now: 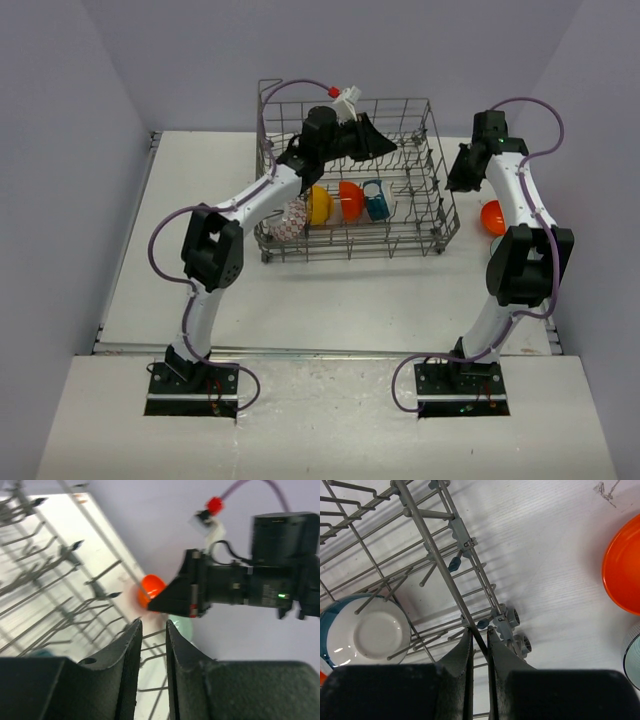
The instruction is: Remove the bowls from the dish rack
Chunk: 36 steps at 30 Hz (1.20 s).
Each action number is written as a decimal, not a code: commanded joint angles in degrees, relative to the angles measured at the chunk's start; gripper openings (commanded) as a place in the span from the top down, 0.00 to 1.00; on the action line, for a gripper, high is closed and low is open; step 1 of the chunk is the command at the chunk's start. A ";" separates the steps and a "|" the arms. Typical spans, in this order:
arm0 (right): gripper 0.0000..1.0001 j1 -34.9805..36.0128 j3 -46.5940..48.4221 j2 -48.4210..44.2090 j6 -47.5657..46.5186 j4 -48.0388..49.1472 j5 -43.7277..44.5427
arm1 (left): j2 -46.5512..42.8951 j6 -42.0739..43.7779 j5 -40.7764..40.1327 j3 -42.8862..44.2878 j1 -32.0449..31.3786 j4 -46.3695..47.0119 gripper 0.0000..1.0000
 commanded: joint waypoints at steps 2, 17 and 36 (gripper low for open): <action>0.92 0.23 0.75 -1.82 4.96 -5.54 2.95 | -7.34 8.07 -8.14 -0.75 1.03 -13.84 0.73; 0.43 2.25 10.25 -5.17 4.08 -10.37 4.97 | -7.60 10.81 -15.97 6.19 2.35 -38.91 0.56; 0.36 16.14 20.90 5.03 0.13 -11.26 -13.75 | -9.01 11.33 -16.50 10.86 7.01 -56.40 0.57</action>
